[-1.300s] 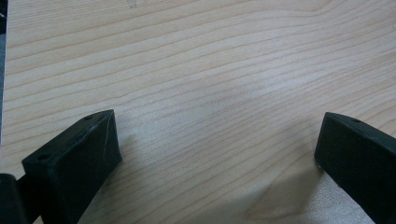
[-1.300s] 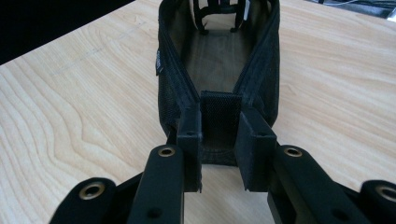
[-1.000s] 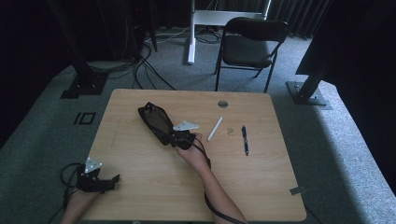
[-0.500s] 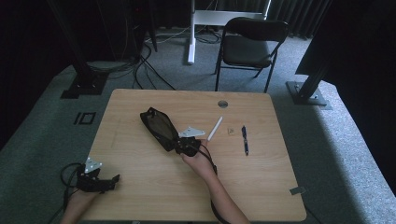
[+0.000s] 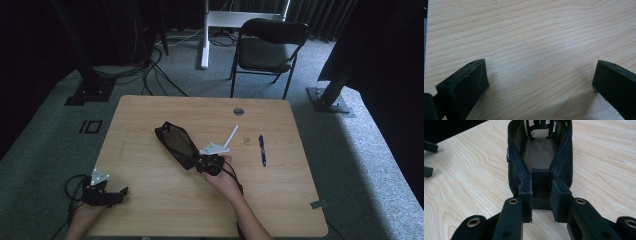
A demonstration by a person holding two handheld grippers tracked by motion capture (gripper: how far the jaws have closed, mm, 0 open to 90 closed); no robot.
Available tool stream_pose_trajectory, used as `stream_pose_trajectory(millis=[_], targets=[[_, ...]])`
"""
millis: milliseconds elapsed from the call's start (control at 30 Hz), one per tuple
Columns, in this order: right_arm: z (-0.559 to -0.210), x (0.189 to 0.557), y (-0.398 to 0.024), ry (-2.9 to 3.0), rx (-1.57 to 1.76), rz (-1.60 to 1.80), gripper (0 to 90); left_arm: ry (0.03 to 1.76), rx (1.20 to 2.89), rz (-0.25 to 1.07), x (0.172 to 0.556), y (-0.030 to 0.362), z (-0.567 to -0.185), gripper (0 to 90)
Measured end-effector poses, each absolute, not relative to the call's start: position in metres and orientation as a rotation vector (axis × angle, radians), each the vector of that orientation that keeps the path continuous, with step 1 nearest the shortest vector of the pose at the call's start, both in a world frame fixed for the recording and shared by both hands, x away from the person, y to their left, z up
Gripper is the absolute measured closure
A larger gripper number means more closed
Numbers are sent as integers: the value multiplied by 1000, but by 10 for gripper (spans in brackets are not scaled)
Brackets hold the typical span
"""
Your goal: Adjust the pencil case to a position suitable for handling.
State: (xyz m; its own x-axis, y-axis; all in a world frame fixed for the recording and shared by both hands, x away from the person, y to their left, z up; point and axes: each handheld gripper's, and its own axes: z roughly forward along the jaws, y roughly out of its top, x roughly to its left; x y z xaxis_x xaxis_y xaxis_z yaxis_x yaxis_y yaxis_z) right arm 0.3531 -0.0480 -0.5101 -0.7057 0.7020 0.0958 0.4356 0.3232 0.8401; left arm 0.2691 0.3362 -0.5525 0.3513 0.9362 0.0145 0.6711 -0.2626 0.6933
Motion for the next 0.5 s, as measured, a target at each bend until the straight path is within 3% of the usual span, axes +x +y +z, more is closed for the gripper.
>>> stream_pose_trajectory(millis=[500], targets=[[-512, 331, -78, 2322, 1024, 1336, 731, 1394, 2024, 579, 269, 336, -552, 2]])
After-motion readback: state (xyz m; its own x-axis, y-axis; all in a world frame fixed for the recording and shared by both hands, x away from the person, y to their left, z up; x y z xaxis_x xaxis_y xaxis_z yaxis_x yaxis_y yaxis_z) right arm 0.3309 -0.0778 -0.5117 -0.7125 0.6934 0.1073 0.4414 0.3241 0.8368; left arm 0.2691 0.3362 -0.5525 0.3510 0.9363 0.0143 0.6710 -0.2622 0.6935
